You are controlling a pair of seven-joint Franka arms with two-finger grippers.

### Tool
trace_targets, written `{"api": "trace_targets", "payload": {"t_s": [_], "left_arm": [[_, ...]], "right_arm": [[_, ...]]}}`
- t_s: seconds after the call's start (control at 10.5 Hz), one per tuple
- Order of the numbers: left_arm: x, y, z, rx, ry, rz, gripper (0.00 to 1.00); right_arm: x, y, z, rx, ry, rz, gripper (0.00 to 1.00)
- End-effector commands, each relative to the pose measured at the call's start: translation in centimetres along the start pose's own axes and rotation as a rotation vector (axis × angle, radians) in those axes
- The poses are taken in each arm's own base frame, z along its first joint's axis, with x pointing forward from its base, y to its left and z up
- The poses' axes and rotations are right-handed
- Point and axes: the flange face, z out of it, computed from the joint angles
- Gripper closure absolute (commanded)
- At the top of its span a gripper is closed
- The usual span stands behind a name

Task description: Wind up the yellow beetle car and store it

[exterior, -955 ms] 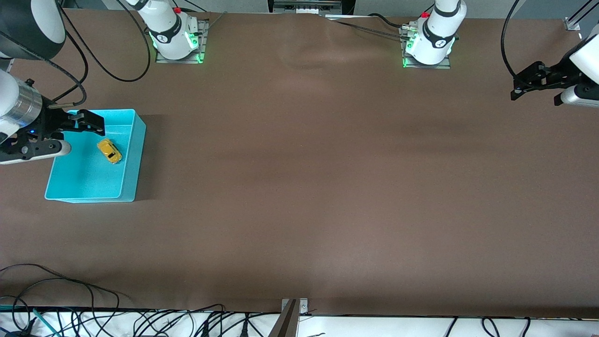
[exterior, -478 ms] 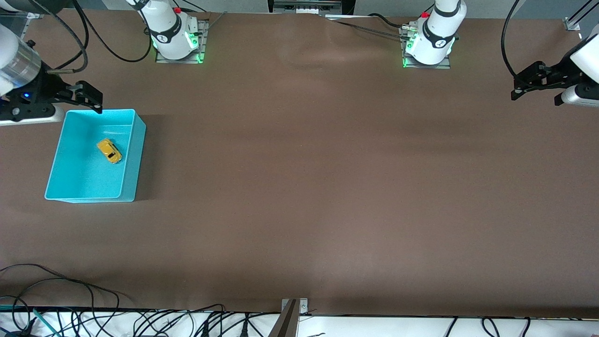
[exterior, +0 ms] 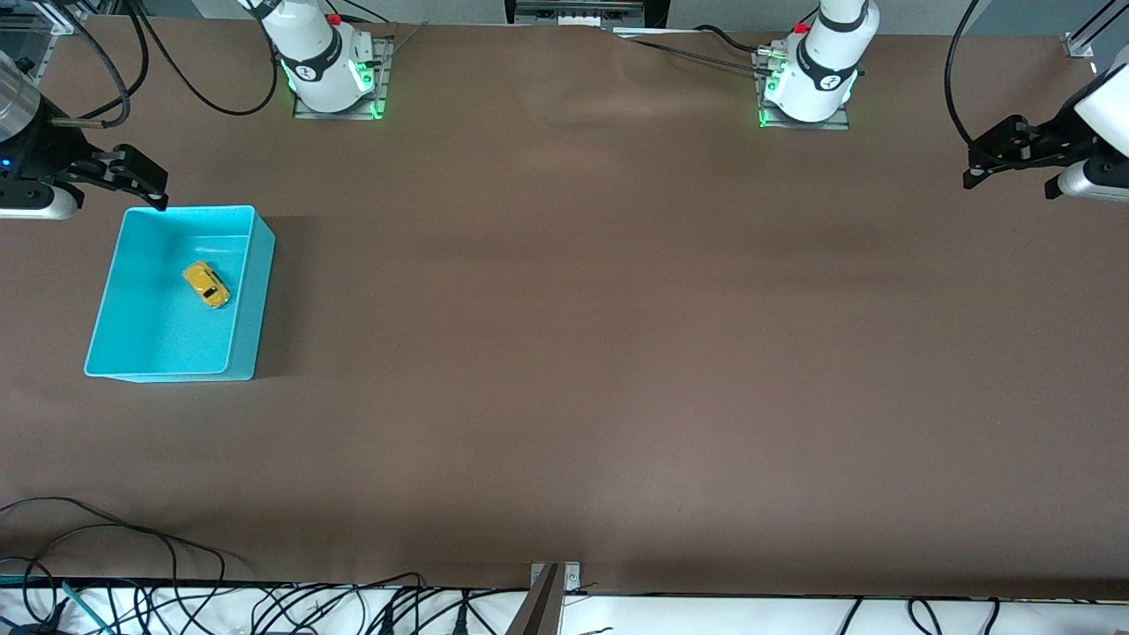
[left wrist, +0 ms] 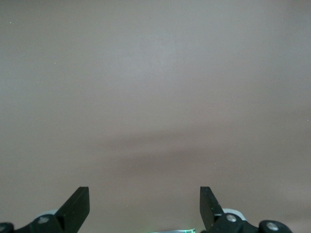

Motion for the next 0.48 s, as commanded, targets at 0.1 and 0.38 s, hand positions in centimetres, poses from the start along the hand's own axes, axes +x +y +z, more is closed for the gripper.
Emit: {"api": "trace_targets", "payload": {"t_s": [0.1,0.38], "left_arm": [[0.20,0.10,-0.71,0.009,0.002,-0.006,0.00],[0.18,-0.09,-0.71,0.012,0.001,-0.008,0.00]], "right_arm": [[-0.43,1.42,-1.67,-0.001,0.004,0.037,0.00],[-0.39,1.27,-1.95,0.001,0.009,0.039,0.00]]}}
